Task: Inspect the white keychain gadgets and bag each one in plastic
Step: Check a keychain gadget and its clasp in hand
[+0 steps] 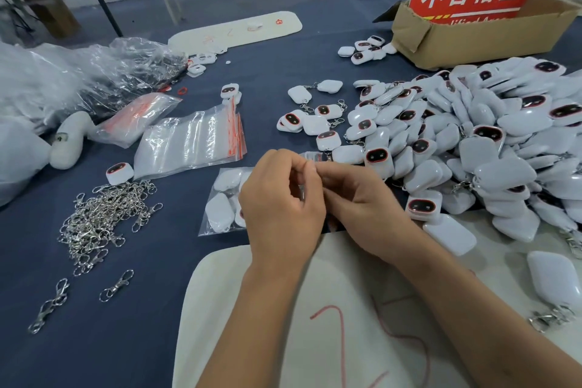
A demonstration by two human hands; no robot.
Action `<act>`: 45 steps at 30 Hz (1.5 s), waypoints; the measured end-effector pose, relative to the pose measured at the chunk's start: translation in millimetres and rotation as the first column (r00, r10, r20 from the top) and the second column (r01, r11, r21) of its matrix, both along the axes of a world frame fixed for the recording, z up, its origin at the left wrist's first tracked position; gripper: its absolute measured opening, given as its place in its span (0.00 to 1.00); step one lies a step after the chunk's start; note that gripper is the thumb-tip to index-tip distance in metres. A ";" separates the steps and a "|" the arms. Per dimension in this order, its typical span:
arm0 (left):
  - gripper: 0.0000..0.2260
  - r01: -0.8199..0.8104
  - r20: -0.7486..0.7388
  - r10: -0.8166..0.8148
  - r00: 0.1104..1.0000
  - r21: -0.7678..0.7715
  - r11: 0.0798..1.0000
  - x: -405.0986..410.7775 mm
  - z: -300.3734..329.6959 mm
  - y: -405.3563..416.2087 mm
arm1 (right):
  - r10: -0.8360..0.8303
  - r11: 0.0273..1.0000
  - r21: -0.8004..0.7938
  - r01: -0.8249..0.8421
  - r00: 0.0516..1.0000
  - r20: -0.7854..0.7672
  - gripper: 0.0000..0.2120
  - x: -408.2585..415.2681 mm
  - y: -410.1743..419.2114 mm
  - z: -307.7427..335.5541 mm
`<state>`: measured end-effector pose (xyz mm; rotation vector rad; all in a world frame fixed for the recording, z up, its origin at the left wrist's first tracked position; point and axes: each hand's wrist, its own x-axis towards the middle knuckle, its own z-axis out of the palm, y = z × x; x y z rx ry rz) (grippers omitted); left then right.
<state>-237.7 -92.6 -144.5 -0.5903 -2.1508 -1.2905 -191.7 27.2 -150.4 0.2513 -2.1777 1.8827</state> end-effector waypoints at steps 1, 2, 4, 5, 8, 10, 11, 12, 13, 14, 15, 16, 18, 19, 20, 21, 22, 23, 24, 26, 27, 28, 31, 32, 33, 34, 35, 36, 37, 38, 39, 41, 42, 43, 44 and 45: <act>0.07 0.006 -0.022 -0.006 1.000 0.012 1.000 0.8 0.3 -0.1 | 0.052 0.998 0.026 -0.053 0.998 0.022 0.23 0.7 -1.2 0.8; 0.07 0.016 -0.041 -0.015 0.999 0.025 1.000 1.7 0.7 -0.4 | 0.082 0.994 0.062 -0.085 0.995 0.055 0.25 1.1 -2.5 1.4; 0.07 0.030 -0.066 -0.027 0.997 0.051 0.998 2.2 1.3 -0.9 | 0.082 0.983 0.154 -0.102 0.988 0.128 0.27 0.9 -4.8 3.0; 0.07 0.032 -0.073 -0.027 0.997 0.062 0.998 2.1 1.3 -1.0 | 0.068 0.975 0.199 -0.097 0.987 0.148 0.27 0.9 -5.3 3.3; 0.07 0.024 -0.079 -0.017 0.997 0.090 0.996 2.0 0.2 -0.3 | 0.026 0.967 0.247 -0.065 0.988 0.155 0.26 1.1 -7.5 5.3; 0.07 0.018 -0.088 -0.009 0.996 0.100 0.995 1.5 -0.9 -0.4 | -0.008 0.953 0.302 -0.039 0.988 0.153 0.24 1.4 -9.7 4.6; 0.07 0.014 -0.093 -0.004 0.996 0.110 0.994 0.9 -1.4 -0.8 | -0.034 0.934 0.356 -0.019 0.989 0.141 0.22 1.4 -11.0 3.4; 0.07 0.012 -0.093 -0.001 0.996 0.122 0.992 0.4 -1.7 -1.5 | -0.062 0.910 0.415 0.008 0.991 0.117 0.20 1.0 -12.5 1.9; 0.07 0.013 -0.088 -0.001 0.996 0.132 0.991 -0.1 -1.9 -1.7 | -0.086 0.889 0.456 0.038 0.993 0.085 0.19 0.4 -13.7 -0.1; 0.07 0.014 -0.077 -0.004 0.997 0.135 0.991 -0.2 -2.0 -1.8 | -0.107 0.884 0.462 0.071 0.993 0.052 0.19 0.0 -14.6 -1.8; 0.07 0.017 -0.056 -0.009 0.998 0.130 0.991 -0.1 -2.2 -1.0 | -0.135 0.895 0.431 0.114 0.991 0.018 0.21 0.3 -15.3 -2.5; 0.07 0.019 -0.022 -0.017 1.000 0.117 0.993 -0.1 -2.8 0.2 | -0.191 0.903 0.386 0.188 0.981 -0.030 0.22 1.4 -15.5 -2.8; 0.07 0.034 0.071 -0.038 0.997 0.061 0.998 -1.4 -5.3 2.8 | -0.393 0.836 0.338 0.433 0.901 -0.184 0.16 3.3 -13.5 -2.7; 0.08 0.052 0.114 -0.052 0.992 0.009 0.999 -2.6 -7.4 3.9 | -0.515 0.740 0.345 0.578 0.816 -0.264 0.12 3.7 -10.9 -2.7; 0.09 0.077 0.146 -0.067 0.987 -0.062 0.995 -3.9 -9.6 4.7 | -0.623 0.612 0.360 0.704 0.710 -0.327 0.10 4.1 -7.0 -2.4; 0.09 0.103 0.166 -0.078 0.983 -0.146 0.984 -4.5 -11.6 5.6 | -0.702 0.474 0.391 0.789 0.606 -0.374 0.09 5.1 -2.0 -1.7; 0.09 0.120 0.176 -0.080 0.981 -0.228 0.966 -4.2 -13.2 6.6 | -0.747 0.346 0.447 0.825 0.531 -0.401 0.09 5.9 3.3 -1.1; 0.08 0.127 0.182 -0.075 0.980 -0.295 0.947 -3.4 -14.2 7.8 | -0.768 0.245 0.527 0.814 0.494 -0.407 0.09 5.9 8.3 -0.7; 0.07 0.128 0.184 -0.067 0.981 -0.339 0.932 -1.9 -14.9 8.8 | -0.785 0.169 0.623 0.764 0.487 -0.384 0.10 5.5 12.3 -0.8; 0.05 0.114 0.193 -0.043 0.980 -0.377 0.919 1.3 -14.6 10.4 | -0.820 0.104 0.782 0.614 0.498 -0.282 0.12 3.9 15.2 -2.0; 0.04 0.100 0.203 -0.021 0.979 -0.383 0.918 2.0 -13.7 10.5 | -0.832 0.094 0.834 0.544 0.503 -0.235 0.12 3.1 14.3 -2.4; 0.03 0.080 0.213 0.004 0.977 -0.385 0.919 1.7 -12.6 9.8 | -0.833 0.085 0.867 0.490 0.513 -0.208 0.11 3.0 12.4 -2.5; 0.03 0.010 0.240 0.090 0.967 -0.386 0.922 -4.8 -9.7 3.9 | -0.803 0.091 0.906 0.414 0.568 -0.179 0.09 3.2 6.0 -1.7; 0.03 -0.011 0.241 0.115 0.964 -0.394 0.919 -6.9 -9.3 1.8 | -0.788 0.107 0.914 0.392 0.593 -0.163 0.09 2.9 5.1 -1.3; 0.03 -0.031 0.238 0.139 0.961 -0.407 0.913 -8.5 -9.2 -0.2 | -0.762 0.128 0.917 0.379 0.629 -0.154 0.10 2.3 5.3 -0.9; 0.04 -0.044 0.236 0.156 0.959 -0.419 0.907 -9.1 -9.4 -1.7 | -0.723 0.162 0.913 0.375 0.675 -0.149 0.11 1.7 5.2 -1.7; 0.05 -0.051 0.234 0.163 0.958 -0.423 0.905 -9.1 -9.7 -2.3 | -0.676 0.227 0.895 0.384 0.724 -0.139 0.14 1.6 4.1 -2.1; 0.07 -0.050 0.230 0.159 0.960 -0.416 0.908 -8.4 -9.8 -2.5 | -0.644 0.313 0.856 0.412 0.754 -0.128 0.17 1.5 1.6 -0.1; 0.08 -0.047 0.220 0.145 0.965 -0.397 0.917 -7.5 -9.5 -2.2 | -0.644 0.381 0.803 0.457 0.755 -0.124 0.19 2.0 -0.7 1.9; 0.09 -0.046 0.204 0.127 0.971 -0.361 0.932 -6.6 -8.9 -1.9 | -0.669 0.398 0.765 0.506 0.731 -0.136 0.21 2.6 -1.9 1.9; 0.09 -0.049 0.181 0.110 0.977 -0.311 0.949 -6.2 -8.1 -1.5 | -0.704 0.360 0.762 0.538 0.693 -0.156 0.21 3.3 -1.9 1.3; 0.07 -0.058 0.120 0.084 0.989 -0.200 0.978 -6.3 -6.6 -0.8 | -0.738 0.225 0.845 0.485 0.651 -0.177 0.17 5.1 0.4 0.5; 0.07 -0.052 0.092 0.066 0.994 -0.148 0.988 -6.4 -6.3 0.2 | -0.737 0.195 0.875 0.443 0.655 -0.168 0.14 5.0 2.4 -0.6; 0.07 -0.033 0.074 0.041 0.996 -0.101 0.994 -6.1 -6.4 1.2 | -0.725 0.214 0.876 0.432 0.671 -0.154 0.13 4.9 3.6 -2.2; 0.07 -0.009 0.065 0.013 0.998 -0.061 0.998 -5.8 -6.9 2.4 | -0.697 0.267 0.855 0.445 0.701 -0.147 0.14 5.0 3.9 -4.0; 0.07 0.014 0.065 -0.012 0.998 -0.029 0.999 -5.4 -7.3 3.7 | -0.652 0.353 0.809 0.469 0.744 -0.146 0.17 5.5 2.8 -4.9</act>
